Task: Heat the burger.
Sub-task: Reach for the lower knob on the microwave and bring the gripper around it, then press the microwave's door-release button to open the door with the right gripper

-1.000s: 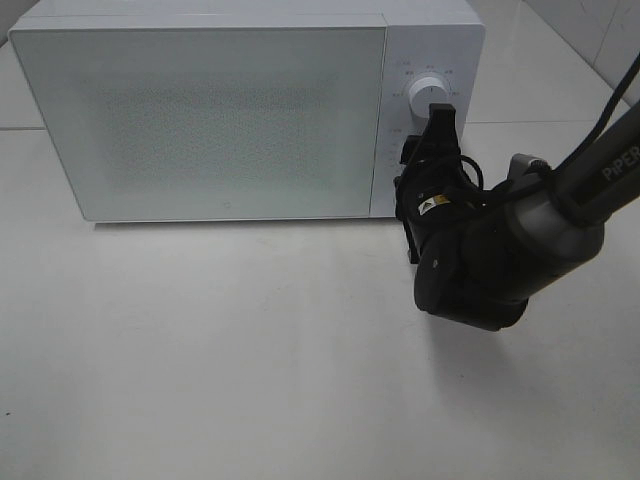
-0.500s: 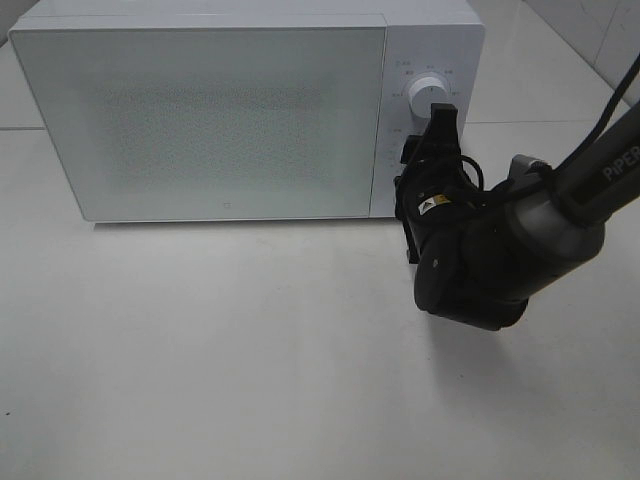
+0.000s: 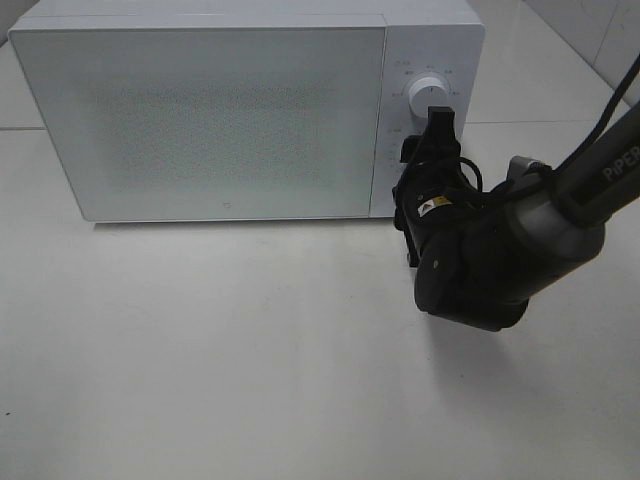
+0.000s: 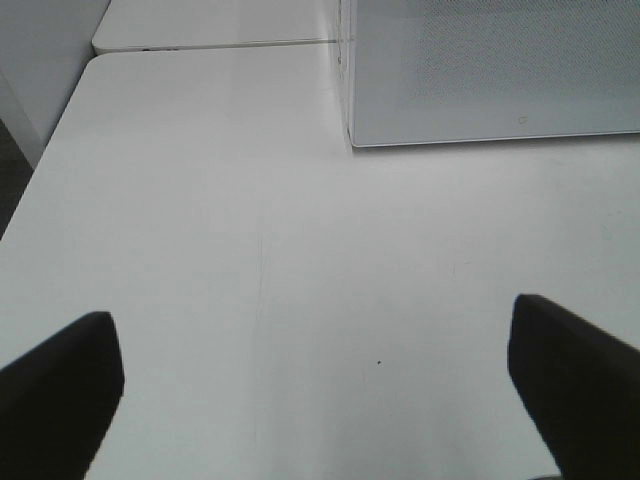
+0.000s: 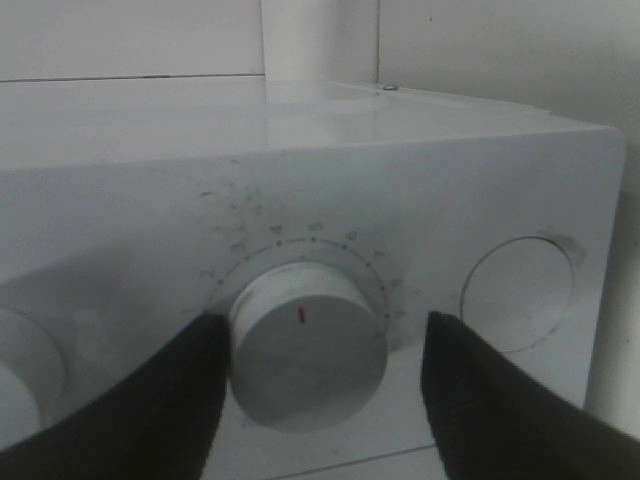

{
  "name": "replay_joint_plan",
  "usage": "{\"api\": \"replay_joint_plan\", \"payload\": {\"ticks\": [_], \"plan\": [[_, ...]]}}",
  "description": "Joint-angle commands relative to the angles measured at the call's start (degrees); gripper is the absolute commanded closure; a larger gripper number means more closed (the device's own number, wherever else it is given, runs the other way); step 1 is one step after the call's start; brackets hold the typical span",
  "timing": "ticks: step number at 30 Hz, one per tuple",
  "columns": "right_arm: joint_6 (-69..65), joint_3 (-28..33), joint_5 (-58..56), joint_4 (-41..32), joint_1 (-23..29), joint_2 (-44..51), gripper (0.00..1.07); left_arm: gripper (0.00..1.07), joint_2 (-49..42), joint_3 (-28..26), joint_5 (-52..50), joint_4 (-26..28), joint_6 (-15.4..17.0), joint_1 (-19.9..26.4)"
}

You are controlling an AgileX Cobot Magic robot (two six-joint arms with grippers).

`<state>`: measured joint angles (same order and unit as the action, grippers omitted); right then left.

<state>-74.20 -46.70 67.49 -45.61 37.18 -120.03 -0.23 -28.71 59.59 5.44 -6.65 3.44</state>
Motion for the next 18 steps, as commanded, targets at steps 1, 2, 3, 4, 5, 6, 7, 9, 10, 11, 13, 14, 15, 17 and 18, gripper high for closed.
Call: {"api": "replay_joint_plan", "payload": {"ticks": [1,2,3,4,5,6,7,9,10,11,13,14,15,17,18], "plan": [[1.3,-1.3,7.2,1.5,-1.6,0.7,0.36,0.07,-1.4,0.2,-0.6,0.2,0.2,0.0],[1.4,-1.0,7.2,1.7,-1.6,0.7,0.35,0.07,-1.4,0.2,-0.6,0.2,0.2,0.0],[1.9,-0.5,7.3,2.3,-1.6,0.7,0.34,0.07,-1.4,0.2,-0.6,0.2,0.2,0.0],[1.9,-0.5,7.3,2.3,-1.6,0.7,0.34,0.07,-1.4,0.2,-0.6,0.2,0.2,0.0],[1.9,0.3,7.4,3.4,-1.6,0.7,0.34,0.07,-1.4,0.2,-0.6,0.2,0.2,0.0],[1.9,0.8,7.6,3.7,-1.6,0.7,0.34,0.07,-1.4,0.2,-0.6,0.2,0.2,0.0],[1.9,0.8,7.6,3.7,-1.6,0.7,0.34,0.07,-1.4,0.2,-0.6,0.2,0.2,0.0],[2.1,2.4,8.2,4.4,-1.6,1.9,0.34,0.07,-1.4,0.2,-0.6,0.2,0.2,0.0],[2.1,2.4,8.2,4.4,-1.6,1.9,0.34,0.07,-1.4,0.2,-0.6,0.2,0.2,0.0],[2.5,3.5,8.8,5.0,-1.6,3.0,0.34,0.07,-1.4,0.2,-0.6,0.2,0.2,0.0],[2.8,4.1,8.8,5.2,-1.6,3.7,0.34,0.07,-1.4,0.2,-0.6,0.2,0.2,0.0],[3.4,5.0,8.3,5.8,-1.6,4.5,0.35,0.07,-1.4,0.2,-0.6,0.2,0.2,0.0],[3.4,5.0,8.3,5.8,-1.6,4.5,0.35,0.07,-1.4,0.2,-0.6,0.2,0.2,0.0],[3.4,6.8,6.0,7.5,-1.6,5.8,0.35,0.07,-1.4,0.2,-0.6,0.2,0.2,0.0],[3.4,6.8,6.0,7.5,-1.6,5.8,0.35,0.07,-1.4,0.2,-0.6,0.2,0.2,0.0]]}}
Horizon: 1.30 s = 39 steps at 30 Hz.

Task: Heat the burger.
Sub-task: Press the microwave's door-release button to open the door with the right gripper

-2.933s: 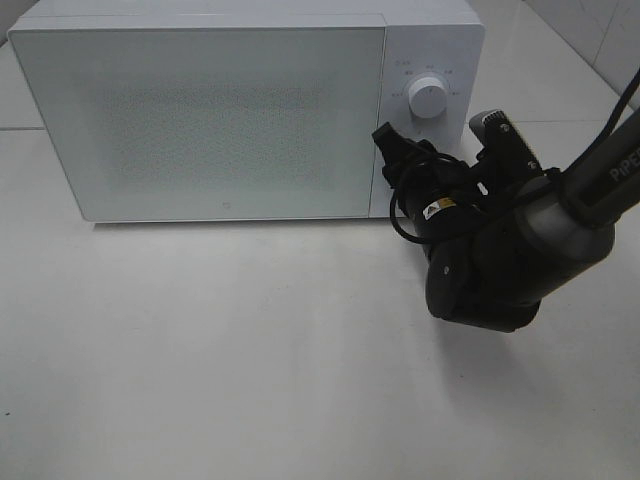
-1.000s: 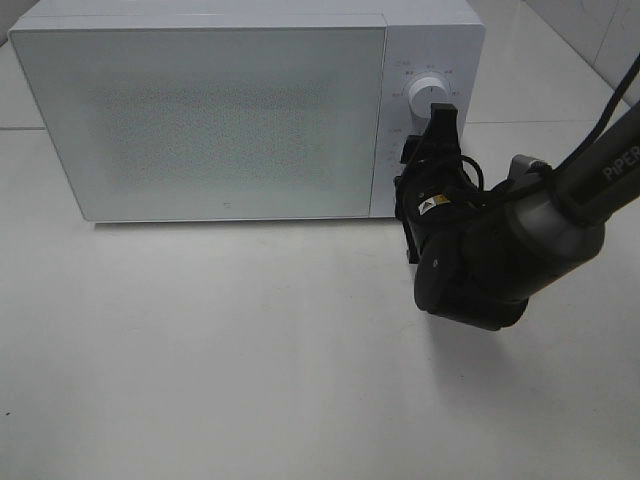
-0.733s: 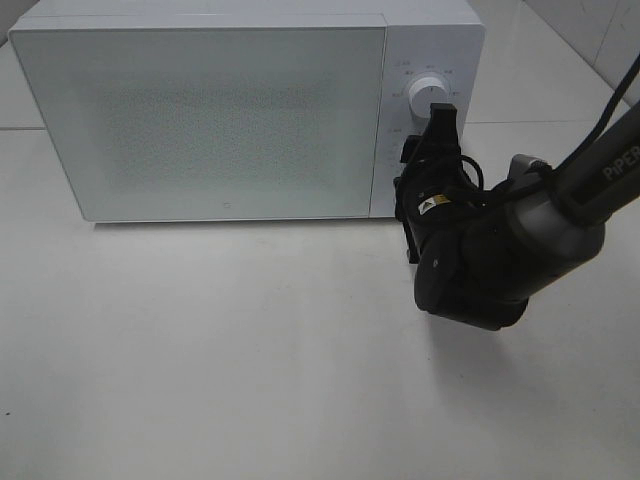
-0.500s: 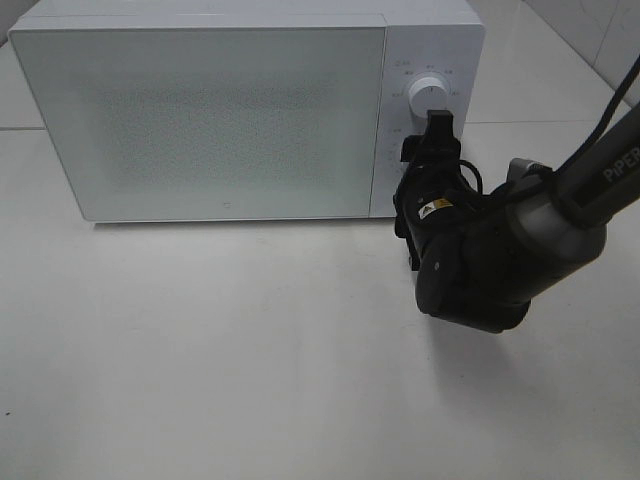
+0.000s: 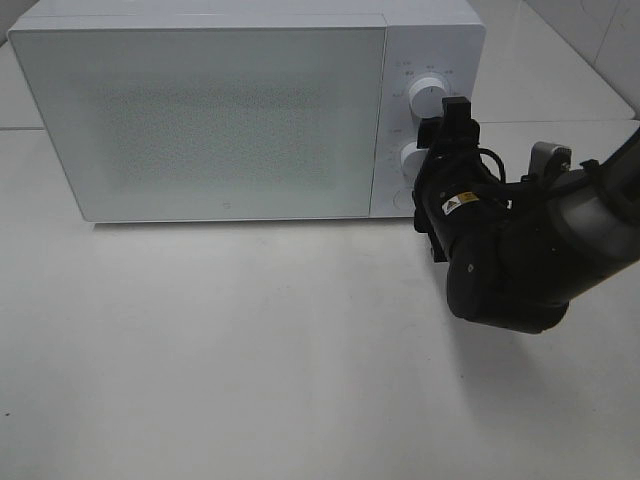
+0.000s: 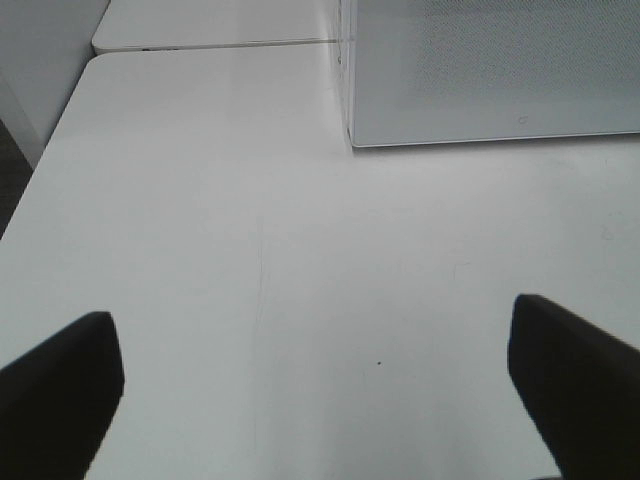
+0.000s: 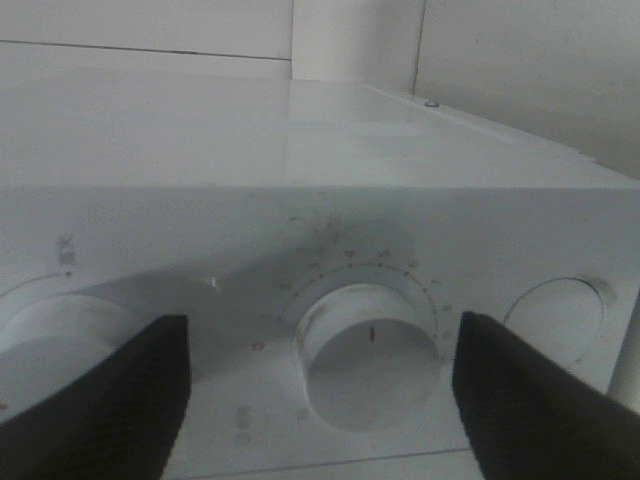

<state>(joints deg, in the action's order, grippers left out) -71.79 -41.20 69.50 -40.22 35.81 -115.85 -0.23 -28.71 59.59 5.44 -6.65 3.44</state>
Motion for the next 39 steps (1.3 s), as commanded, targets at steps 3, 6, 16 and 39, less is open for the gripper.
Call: {"api": "replay_joint_plan", "payload": {"ticks": [3,6,16,39], "plan": [[1.5,3.5,0.5,4.0,-0.2,3.7,0.35,0.07,-1.4,0.2,-0.6,0.2,0.2,0.0],[4.0,5.3,-2.2,5.6,-0.2,5.8,0.35,0.07,-1.4,0.2,-0.6,0.2,0.2,0.0],[31.1,7.8,-21.2,9.7,-0.5,15.8,0.35,0.07,-1.4,0.2,-0.6,0.2,0.2,0.0],[82.6,1.8,-69.5,16.9,-8.2,32.9,0.35,0.07,-1.4,0.2,-0.6,0.2,0.2,0.0]]}}
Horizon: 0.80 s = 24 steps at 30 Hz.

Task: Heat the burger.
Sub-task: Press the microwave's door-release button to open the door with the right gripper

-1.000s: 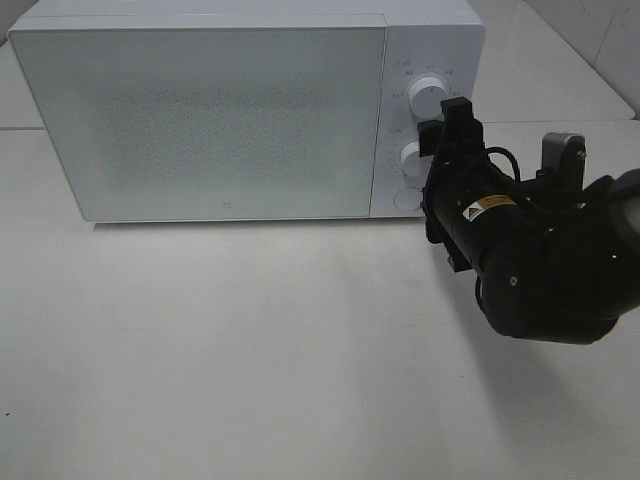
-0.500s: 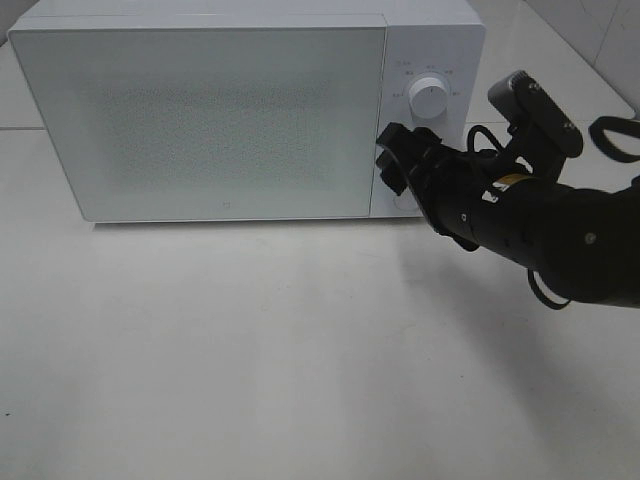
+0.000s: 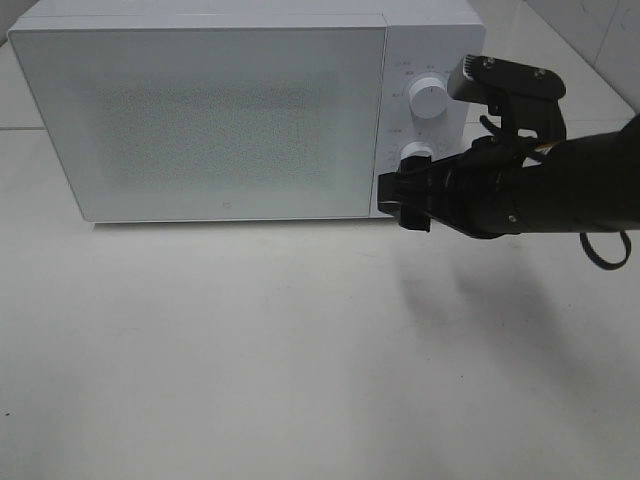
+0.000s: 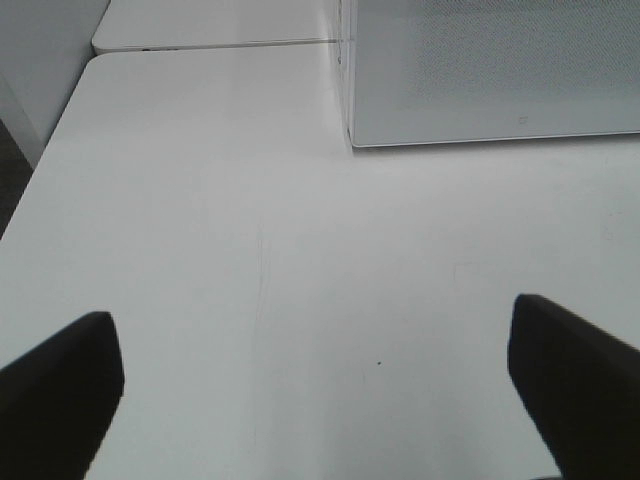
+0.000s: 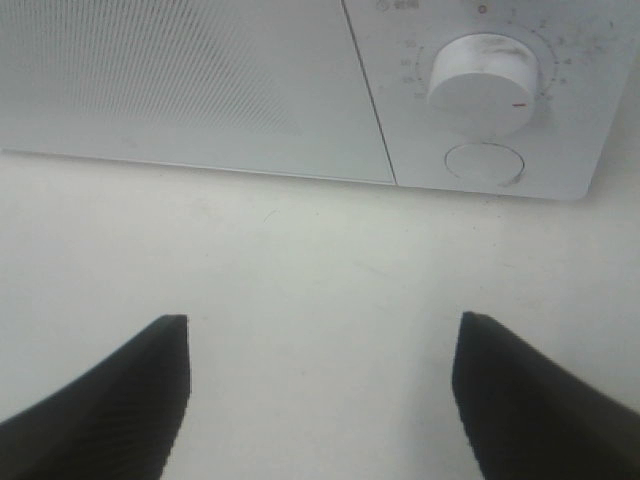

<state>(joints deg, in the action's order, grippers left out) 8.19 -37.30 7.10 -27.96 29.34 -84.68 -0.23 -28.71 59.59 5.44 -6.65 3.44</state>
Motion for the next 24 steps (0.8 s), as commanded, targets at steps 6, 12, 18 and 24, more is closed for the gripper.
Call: {"api": "replay_joint_plan", "payload": {"ticks": [6,12,18,24], "plan": [[-1.5,-6.5,-21.8,16.2,-4.2,4.0,0.35,0.07,-1.4,0.2,-0.6,0.2,0.2,0.0],[-5.6,-9.9,-34.8,23.4,-4.3,7.6,0.35,0.07,-1.4,0.2,-0.6,0.2,0.2,0.0],[-5.6,-9.9,-41.9,23.4,-4.3,13.5,0.35,0.07,-1.4,0.2,-0.6,0.2,0.2,0.0],[-5.6,-9.9,-49.7,23.4,-4.3,20.4,0.35,0.07,-1.4,0.2,-0.6,0.2,0.2,0.0]]}}
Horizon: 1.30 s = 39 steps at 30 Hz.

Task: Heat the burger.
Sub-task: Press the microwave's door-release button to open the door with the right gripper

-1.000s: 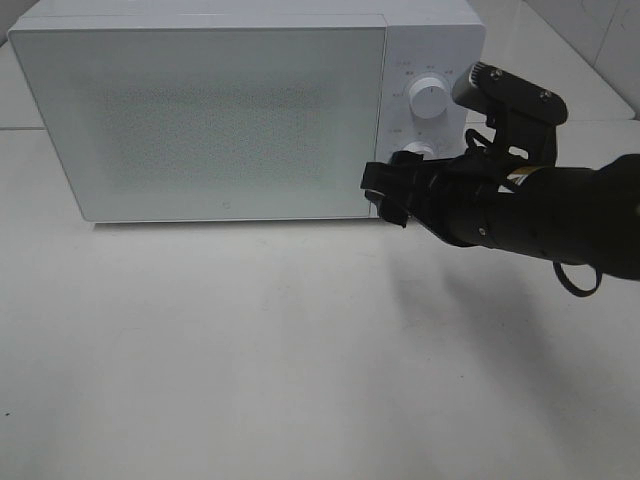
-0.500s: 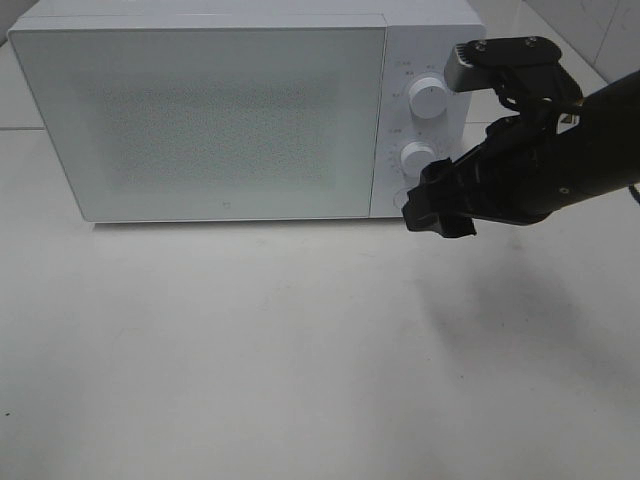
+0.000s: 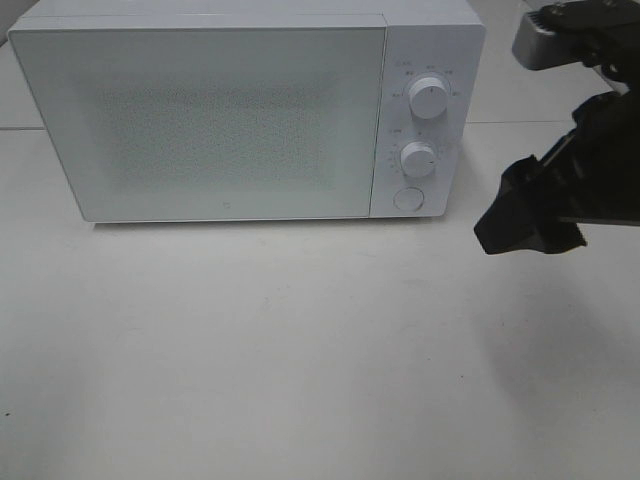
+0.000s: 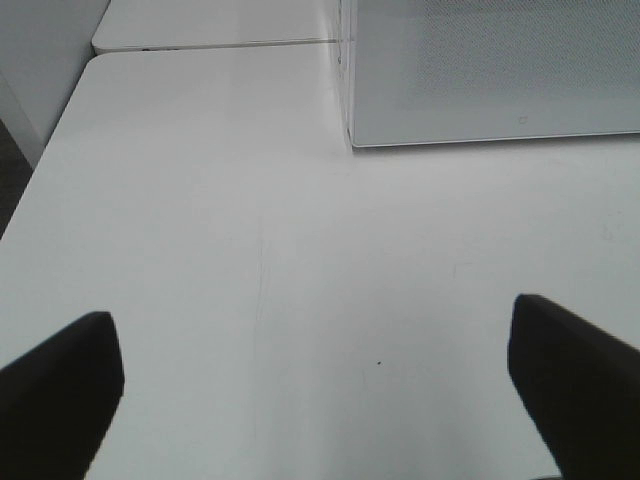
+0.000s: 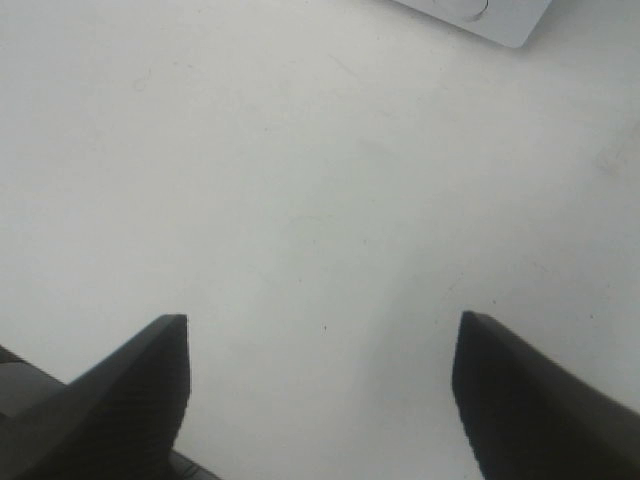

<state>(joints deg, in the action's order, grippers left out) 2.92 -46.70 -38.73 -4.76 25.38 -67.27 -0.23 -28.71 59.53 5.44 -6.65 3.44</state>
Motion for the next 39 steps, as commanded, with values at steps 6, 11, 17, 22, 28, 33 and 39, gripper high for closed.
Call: {"api": "replay_joint_plan", "payload": {"ticks": [6,11,17,22,28,33,39], "plan": [[-0.4,-0.5,-10.2,0.2,-0.3,8.8,0.35,0.07,-1.4,0.2,-0.5,0.2,0.2,0.0],[-0.4,-0.5,-15.9,0.7,-0.3,15.0,0.35,0.07,-1.4,0.2,-0.5,0.2,0.2,0.0],[-0.8,1.5,-19.2,3.4,-0.3,26.0,0.35,0.07,-1.4,0.2,-0.5,0.2,0.2,0.0],[-3.3,6.8,-20.3,4.8,-3.6,37.5,0.35,0.07,-1.4,0.2,-0.5,0.2,0.2,0.0],[-2.9,10.5,-20.8,4.8,-9.4,46.1,0.35,0.07,-1.4,0.2,-0.5,0.2,0.2,0.0],[-2.9,13.9,-21.6,4.8,-15.4,55.6,0.35,0.07,-1.4,0.2,-0.5,0.2,0.2,0.0],[-2.9,16.1,-21.3,4.8,-19.6,61.5,0.35,0.07,-1.4,0.2,-0.5,0.2,0.2,0.0]]}}
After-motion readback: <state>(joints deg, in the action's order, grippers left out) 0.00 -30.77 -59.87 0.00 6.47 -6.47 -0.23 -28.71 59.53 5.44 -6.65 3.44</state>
